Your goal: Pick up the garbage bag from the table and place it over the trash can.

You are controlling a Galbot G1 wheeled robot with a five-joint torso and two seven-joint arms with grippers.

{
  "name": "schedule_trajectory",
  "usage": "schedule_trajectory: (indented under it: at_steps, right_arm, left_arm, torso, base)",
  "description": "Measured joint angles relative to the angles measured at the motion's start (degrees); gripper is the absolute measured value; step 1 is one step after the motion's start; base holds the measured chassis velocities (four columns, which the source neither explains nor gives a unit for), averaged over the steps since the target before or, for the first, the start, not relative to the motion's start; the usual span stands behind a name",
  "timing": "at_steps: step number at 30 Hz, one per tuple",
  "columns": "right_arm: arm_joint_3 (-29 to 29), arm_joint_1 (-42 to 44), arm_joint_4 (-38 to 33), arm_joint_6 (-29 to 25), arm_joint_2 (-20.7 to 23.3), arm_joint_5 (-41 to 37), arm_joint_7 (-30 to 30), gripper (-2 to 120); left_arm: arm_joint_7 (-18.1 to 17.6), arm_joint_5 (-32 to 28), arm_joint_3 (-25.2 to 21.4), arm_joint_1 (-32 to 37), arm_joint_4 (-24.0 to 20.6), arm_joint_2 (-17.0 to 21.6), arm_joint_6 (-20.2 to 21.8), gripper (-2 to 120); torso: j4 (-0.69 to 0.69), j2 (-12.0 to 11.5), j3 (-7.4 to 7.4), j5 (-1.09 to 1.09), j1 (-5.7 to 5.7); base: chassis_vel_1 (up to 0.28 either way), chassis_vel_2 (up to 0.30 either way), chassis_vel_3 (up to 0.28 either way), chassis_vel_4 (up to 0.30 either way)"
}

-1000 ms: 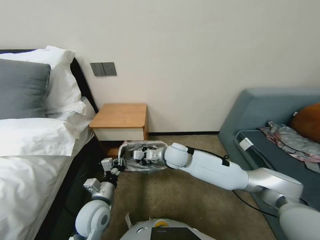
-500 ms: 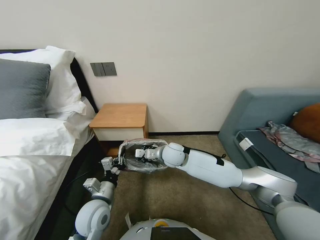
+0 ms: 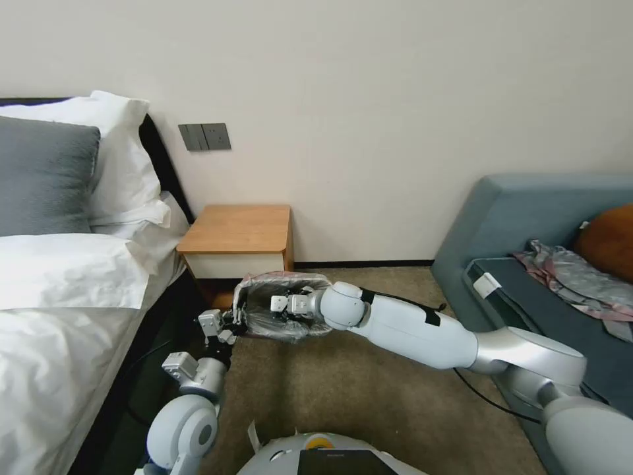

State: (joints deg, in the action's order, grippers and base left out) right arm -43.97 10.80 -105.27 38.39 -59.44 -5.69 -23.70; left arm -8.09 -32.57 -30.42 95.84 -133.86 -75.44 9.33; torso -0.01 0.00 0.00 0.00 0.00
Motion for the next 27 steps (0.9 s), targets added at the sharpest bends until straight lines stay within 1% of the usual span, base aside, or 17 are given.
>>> schedule_trajectory:
  at_steps: [10, 13, 16, 17, 20, 22, 24, 25, 27]
  right_arm:
    - [0.03, 0.09, -0.79, 0.72, 0.85, 0.75, -0.40, 0]
    - [1.03, 0.22, -2.39, 0.83, 1.09, -0.40, 0.07, 0]
    - [1.83, 0.10, -5.97, 0.94, 2.75, -5.13, 3.01, 0]
    - [1.83, 0.10, -5.97, 0.94, 2.75, -5.13, 3.01, 0]
    - [1.85, 0.10, -8.95, 1.13, 4.80, -10.32, 6.05, 0]
    - [1.90, 0.19, -9.72, 1.16, 5.33, -11.57, 6.70, 0]
    - [2.69, 0.62, -11.42, 1.08, 6.57, -14.15, 7.81, 0]
    - [2.69, 0.62, -11.42, 1.08, 6.57, -14.15, 7.81, 0]
    - [4.60, 1.52, -13.48, 0.72, 8.18, -18.43, 9.65, 0]
  left_arm:
    - [0.09, 0.00, -0.09, -0.10, 0.00, -0.22, -0.08, 5]
    - [0.10, -0.06, -0.16, -0.12, 0.41, -0.28, -0.12, 5]
    - [-0.16, -0.89, -0.33, -0.45, 1.58, -0.26, -0.11, 5]
    - [-0.16, -0.89, -0.33, -0.45, 1.58, -0.26, -0.11, 5]
    - [-1.68, -2.66, -0.44, -0.86, 2.52, -0.04, 0.46, 5]
    - [-1.93, -3.09, -0.49, -0.88, 2.87, 0.09, 0.61, 5]
    - [-2.57, -4.04, -0.57, -0.91, 3.41, 0.36, 0.93, 5]
    - [-2.57, -4.04, -0.57, -0.91, 3.41, 0.36, 0.93, 5]
    - [-3.20, -5.05, -0.70, -1.13, 4.26, 0.58, 1.18, 5]
  torso:
    - [0.00, 0.01, 0.00, 0.00, 0.00]
    - [0.01, 0.01, 0.00, 0.00, 0.00]
    - [0.01, 0.00, 0.00, 0.00, 0.00]
    - [0.01, 0.00, 0.00, 0.00, 0.00]
    - [0.00, 0.01, 0.00, 0.00, -0.01]
    - [0.00, 0.01, 0.00, 0.00, -0.01]
    - [0.00, 0.00, 0.00, 0.00, -0.01]
    - [0.00, 0.00, 0.00, 0.00, -0.01]
    - [0.01, 0.01, 0.00, -0.01, -0.01]
  base:
    - [0.000, 0.000, 0.000, 0.000]
    - [0.000, 0.000, 0.000, 0.000]
    - [0.000, 0.000, 0.000, 0.000]
    - [0.000, 0.000, 0.000, 0.000]
    - [0.000, 0.000, 0.000, 0.000]
    - [0.000, 0.000, 0.000, 0.000]
    - [0.000, 0.000, 0.000, 0.000]
    - [0.000, 0.000, 0.000, 0.000]
    - [0.000, 0.000, 0.000, 0.000]
